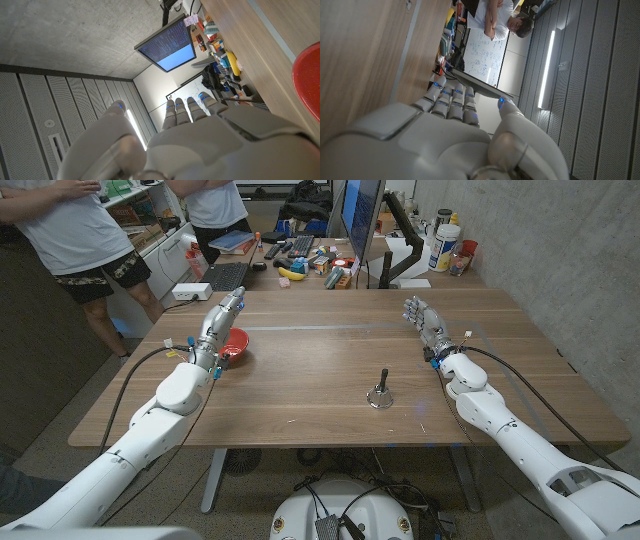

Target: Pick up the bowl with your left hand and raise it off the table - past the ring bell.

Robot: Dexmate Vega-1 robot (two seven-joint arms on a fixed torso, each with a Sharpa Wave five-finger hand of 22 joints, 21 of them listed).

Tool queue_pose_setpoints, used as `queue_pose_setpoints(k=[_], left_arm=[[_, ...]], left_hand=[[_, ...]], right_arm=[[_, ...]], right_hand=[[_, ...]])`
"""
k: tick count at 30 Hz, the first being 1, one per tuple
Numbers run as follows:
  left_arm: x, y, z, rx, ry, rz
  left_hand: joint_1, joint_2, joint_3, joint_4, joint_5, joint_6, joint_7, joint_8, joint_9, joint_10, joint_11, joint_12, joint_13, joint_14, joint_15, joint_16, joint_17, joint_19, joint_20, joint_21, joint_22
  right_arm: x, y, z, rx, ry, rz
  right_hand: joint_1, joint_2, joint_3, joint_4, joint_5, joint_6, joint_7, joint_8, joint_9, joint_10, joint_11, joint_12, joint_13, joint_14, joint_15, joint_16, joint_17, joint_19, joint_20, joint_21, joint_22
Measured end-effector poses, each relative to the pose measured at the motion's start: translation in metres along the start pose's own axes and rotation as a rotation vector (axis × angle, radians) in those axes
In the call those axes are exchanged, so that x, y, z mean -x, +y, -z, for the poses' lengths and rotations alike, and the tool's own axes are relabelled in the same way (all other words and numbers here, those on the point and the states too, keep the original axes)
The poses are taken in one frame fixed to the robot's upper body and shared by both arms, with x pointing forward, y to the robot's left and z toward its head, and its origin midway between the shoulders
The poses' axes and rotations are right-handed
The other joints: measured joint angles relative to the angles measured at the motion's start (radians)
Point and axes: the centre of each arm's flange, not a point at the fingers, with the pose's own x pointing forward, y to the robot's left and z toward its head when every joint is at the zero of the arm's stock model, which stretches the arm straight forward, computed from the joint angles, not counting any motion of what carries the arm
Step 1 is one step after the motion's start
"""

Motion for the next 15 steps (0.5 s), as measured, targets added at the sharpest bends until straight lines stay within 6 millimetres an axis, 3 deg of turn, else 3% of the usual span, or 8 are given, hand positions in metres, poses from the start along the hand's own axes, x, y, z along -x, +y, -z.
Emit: queue_pose_setpoints(k=[15], left_arm=[[0.0078,0.0063,-0.0026,-0.032,-0.003,-0.015]], left_hand=[[0.007,0.001,0.003,-0.002,0.0,0.0,0.0,0.0,0.0,0.005,-0.005,0.0,0.0,0.0,0.0,0.0,0.0,-0.006,-0.005,0.0,0.0]], right_arm=[[-0.0002,0.0002,0.0003,-0.003,-0.006,0.008]], right_hand=[[0.0,0.0,0.0,0.0,0.0,0.0,0.0,0.0,0.0,0.0,0.0,0.0,0.0,0.0,0.0,0.0,0.0,0.0,0.0,-0.007,0.0]])
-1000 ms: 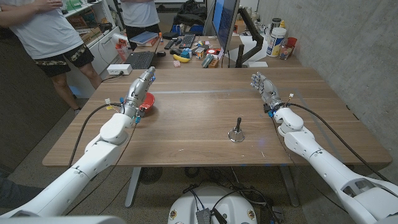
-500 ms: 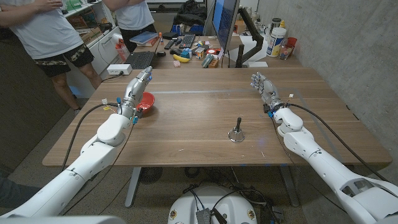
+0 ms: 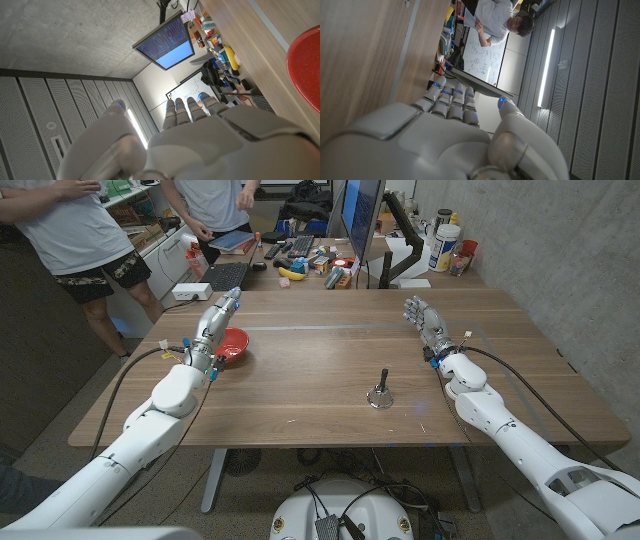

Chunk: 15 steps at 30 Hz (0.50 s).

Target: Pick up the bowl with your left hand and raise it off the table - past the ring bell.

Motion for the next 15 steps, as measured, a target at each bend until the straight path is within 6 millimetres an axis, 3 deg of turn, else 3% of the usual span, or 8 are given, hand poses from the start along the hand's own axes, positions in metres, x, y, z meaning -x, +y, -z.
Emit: queue_pose_setpoints(k=[15], left_arm=[[0.0088,0.0039,-0.0094,-0.027,-0.017,-0.011]], left_hand=[[0.004,0.003,0.0,-0.008,0.0,0.0,0.0,0.0,0.0,0.0,0.0,0.0,0.0,0.004,-0.004,0.0,0.0,0.0,0.0,0.0,0.0]], right_arm=[[0.0023,-0.0033,0.0004,-0.007,-0.007,0.007]], right_hand=[[0.0,0.0,0.004,-0.004,0.0,0.0,0.0,0.0,0.0,0.0,0.0,-0.003,0.0,0.0,0.0,0.0,0.003,0.004,0.004,-0.008,0.0]])
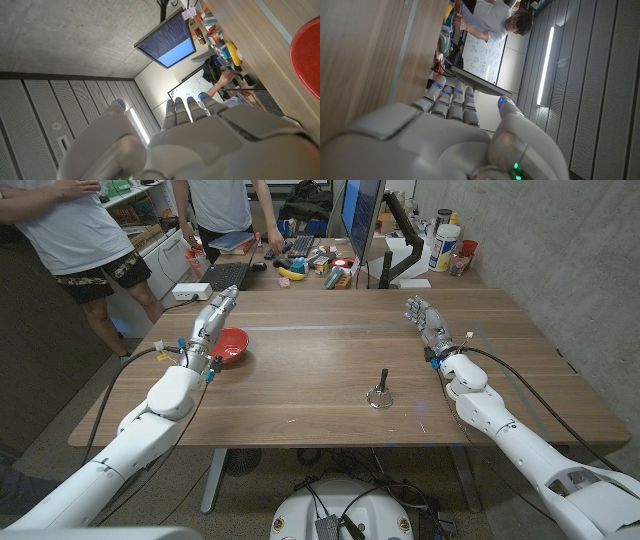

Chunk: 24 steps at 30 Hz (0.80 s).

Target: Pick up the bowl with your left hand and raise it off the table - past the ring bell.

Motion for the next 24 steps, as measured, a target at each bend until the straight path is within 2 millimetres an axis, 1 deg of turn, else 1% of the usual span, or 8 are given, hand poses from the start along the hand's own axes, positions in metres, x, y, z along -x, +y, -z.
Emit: queue_pose_setpoints(k=[5,6,9,12,14,20,24], left_arm=[[0.004,0.001,-0.002,-0.011,0.003,-0.003],[0.004,0.001,-0.001,-0.014,0.006,-0.005],[0.006,0.002,-0.002,-0.021,0.009,-0.009],[0.007,0.003,-0.002,-0.028,0.012,-0.012],[0.008,0.004,-0.002,-0.033,0.014,-0.014],[0.01,0.007,-0.004,-0.049,0.016,-0.021],[0.012,0.009,-0.005,-0.061,0.018,-0.026]], left_hand=[[0.0,0.0,0.0,0.0,0.0,0.0,0.0,0.0,0.0,0.0,0.0,0.0,0.0,0.0,0.0,0.0,0.0,0.0,0.0,0.0,0.0],[0.0,0.0,0.0,0.0,0.0,0.004,-0.004,0.0,0.0,0.0,0.0,0.0,0.0,0.0,0.0,0.0,0.0,0.0,0.0,0.0,0.0],[0.0,0.0,0.0,0.0,0.0,0.005,-0.005,0.0,0.0,0.0,0.0,0.0,0.0,0.0,0.0,0.0,0.0,0.0,0.0,0.0,0.0],[0.0,0.0,0.0,0.0,0.0,0.005,-0.005,0.0,0.0,0.0,0.0,0.0,0.0,0.0,0.0,0.0,0.0,0.0,0.0,0.0,0.0],[0.0,0.0,0.0,0.0,0.0,0.009,-0.002,0.0,0.0,0.005,-0.005,0.0,0.0,0.0,0.0,0.0,0.0,0.0,0.0,0.0,0.0],[0.011,0.0,0.0,0.0,0.0,0.011,0.0,0.0,0.0,0.005,-0.005,0.0,0.0,0.0,0.0,0.0,0.0,0.0,0.0,0.0,0.0],[0.011,0.0,-0.004,-0.004,0.0,0.016,-0.005,0.0,0.0,0.005,-0.005,0.0,0.0,0.0,0.0,0.0,0.0,0.0,0.0,0.0,0.0]], right_arm=[[0.001,-0.001,0.0,-0.001,-0.002,0.0],[0.001,-0.002,0.0,-0.002,-0.003,0.0],[0.001,-0.002,0.0,-0.003,-0.003,0.001],[0.001,-0.002,0.0,-0.004,-0.004,0.001],[0.002,-0.003,0.0,-0.004,-0.004,0.002],[0.002,-0.003,0.0,-0.005,-0.004,0.002],[0.002,-0.004,0.0,-0.005,-0.004,0.003]], right_hand=[[0.0,0.0,0.0,0.0,0.0,0.0,0.0,0.0,0.0,0.0,0.0,-0.001,0.0,0.0,0.0,0.0,0.0,0.0,0.0,0.0,0.0],[0.0,0.0,0.0,0.0,0.0,0.0,0.0,0.0,0.0,0.0,0.0,-0.001,0.0,0.0,0.0,0.0,0.0,0.0,0.0,0.0,0.0],[0.0,0.0,0.0,0.0,0.0,0.0,0.0,0.0,0.0,0.0,0.0,-0.001,0.0,0.0,0.0,0.0,0.0,0.0,0.0,0.0,0.0],[0.0,0.0,0.0,0.0,0.0,0.0,0.0,0.0,0.0,0.0,0.0,-0.001,0.0,0.0,0.0,0.0,0.0,0.0,0.0,0.0,0.0],[0.0,0.0,0.0,0.0,0.0,0.0,0.0,0.0,0.0,0.0,0.0,-0.001,0.0,0.0,0.0,0.0,0.0,0.0,0.0,0.0,0.0],[0.0,0.0,0.0,0.0,0.0,0.0,0.0,0.0,0.0,0.0,0.0,-0.001,0.0,0.0,0.0,0.0,0.0,0.0,0.0,-0.005,0.0],[0.0,0.0,0.0,0.0,0.0,0.0,0.0,0.0,0.0,0.0,0.0,-0.001,0.0,0.0,0.0,0.0,0.0,0.0,0.0,-0.008,0.0]])
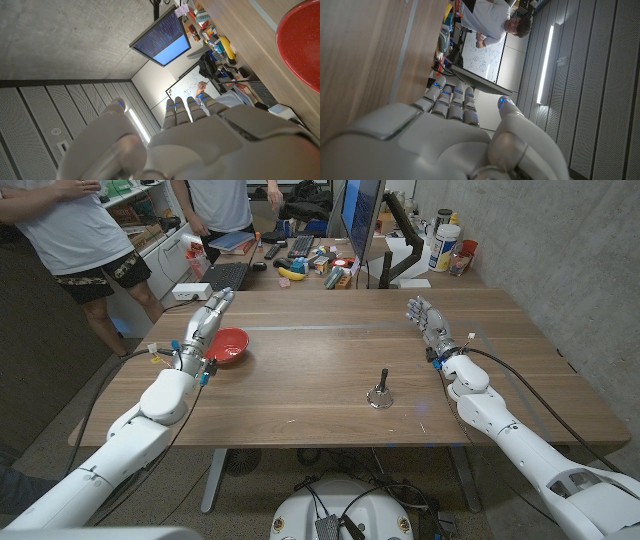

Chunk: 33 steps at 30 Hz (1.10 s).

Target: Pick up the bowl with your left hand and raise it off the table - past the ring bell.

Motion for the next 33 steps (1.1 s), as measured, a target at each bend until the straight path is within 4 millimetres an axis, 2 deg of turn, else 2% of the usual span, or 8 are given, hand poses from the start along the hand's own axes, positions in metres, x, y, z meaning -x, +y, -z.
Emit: queue_pose_setpoints(k=[17,21,33], left_arm=[[0.004,0.008,-0.002,-0.027,0.004,-0.016],[0.006,0.009,-0.002,-0.034,0.007,-0.019],[0.014,0.016,-0.004,-0.068,0.014,-0.035]], left_hand=[[0.004,0.004,0.0,0.0,0.0,0.0,0.0,0.0,0.0,0.004,-0.004,0.0,0.0,0.003,-0.003,0.0,0.0,0.0,0.0,0.0,0.0],[0.007,0.001,0.0,0.0,0.0,0.0,0.0,0.0,0.0,0.004,-0.004,0.0,0.0,0.003,-0.003,0.0,0.0,0.0,0.0,0.0,0.0],[0.012,0.004,0.0,0.0,0.0,0.003,-0.004,0.0,0.0,0.009,0.002,0.0,0.0,0.003,-0.003,0.0,0.0,0.0,0.0,0.0,0.0]], right_arm=[[0.0,-0.001,0.002,-0.004,0.002,0.008],[-0.001,-0.002,0.003,-0.004,0.003,0.009],[-0.003,-0.001,0.002,-0.005,0.002,0.004]], right_hand=[[0.0,0.0,0.0,0.0,0.0,0.0,0.0,0.0,0.0,0.0,0.0,0.0,0.0,0.0,0.0,0.0,0.0,0.006,-0.006,-0.008,0.0],[0.0,0.0,0.0,0.0,0.0,0.0,0.0,0.0,0.0,0.0,0.0,0.0,0.0,0.0,0.0,0.0,0.0,0.013,0.002,-0.008,0.0],[0.0,0.0,0.0,0.0,0.0,0.0,0.0,0.0,0.0,0.0,0.0,0.0,0.0,0.0,0.0,0.0,0.0,0.013,0.002,-0.014,0.0]])
